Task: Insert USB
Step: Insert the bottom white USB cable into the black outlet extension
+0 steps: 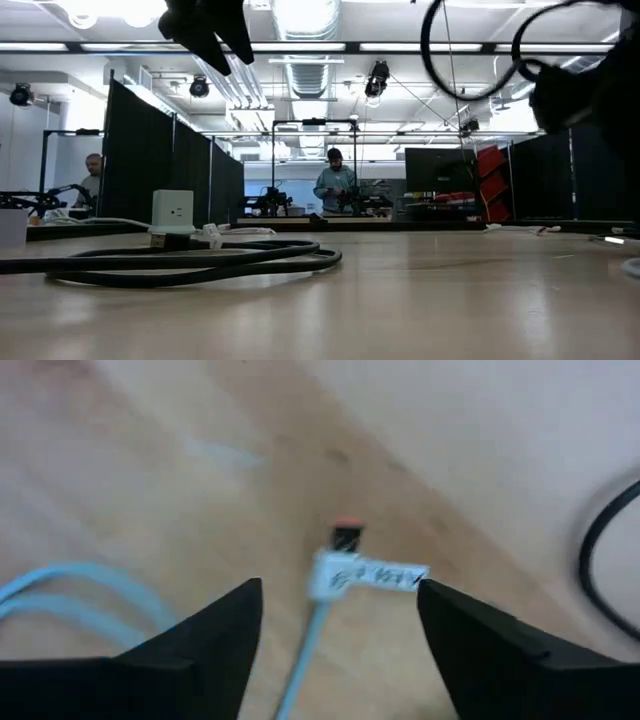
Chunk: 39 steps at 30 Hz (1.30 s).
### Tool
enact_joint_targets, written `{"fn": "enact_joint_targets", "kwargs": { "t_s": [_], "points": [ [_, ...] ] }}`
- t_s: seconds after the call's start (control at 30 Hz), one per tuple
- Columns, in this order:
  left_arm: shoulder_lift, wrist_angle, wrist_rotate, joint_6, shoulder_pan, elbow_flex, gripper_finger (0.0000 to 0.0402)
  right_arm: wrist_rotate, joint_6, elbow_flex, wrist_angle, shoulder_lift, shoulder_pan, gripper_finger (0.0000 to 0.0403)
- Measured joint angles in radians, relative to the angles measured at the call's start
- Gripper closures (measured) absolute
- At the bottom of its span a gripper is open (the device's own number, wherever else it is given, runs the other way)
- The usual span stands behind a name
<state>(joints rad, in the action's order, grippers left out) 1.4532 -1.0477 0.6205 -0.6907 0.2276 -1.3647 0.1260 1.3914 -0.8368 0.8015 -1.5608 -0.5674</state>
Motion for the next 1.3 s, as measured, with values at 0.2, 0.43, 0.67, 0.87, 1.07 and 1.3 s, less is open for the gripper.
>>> {"fn": "enact_joint_targets", "kwargs": {
  "t_s": [0.2,0.43,0.67,0.87,1.07,1.3],
  "points": [
    [0.000,0.000,0.000,0.001,0.000,0.000,0.0051,-0.001,-0.001,-0.005,-0.021,-0.072,0.014,0.0227],
    [0.000,0.000,0.000,0.009,0.001,0.000,0.0051,0.001,-0.045,-0.020,-0.038,-0.048,0.016,0.0383],
    [0.000,0.011,0.129,0.031,0.023,0.000,0.0059,0.120,-0.148,-0.069,-0.031,0.103,0.025,0.0389],
    [0.000,0.215,0.254,0.199,0.048,0.028,0.0079,0.251,-0.366,-0.096,-0.057,0.252,0.051,0.0389],
    [0.000,0.673,0.062,0.440,0.046,0.161,0.0087,0.285,-0.675,-0.120,-0.152,0.359,0.107,0.0389],
    [-0.001,1.010,-0.075,0.470,0.044,0.325,0.0088,0.352,-0.991,-0.213,-0.159,0.398,0.145,0.0390]
  ]
}}
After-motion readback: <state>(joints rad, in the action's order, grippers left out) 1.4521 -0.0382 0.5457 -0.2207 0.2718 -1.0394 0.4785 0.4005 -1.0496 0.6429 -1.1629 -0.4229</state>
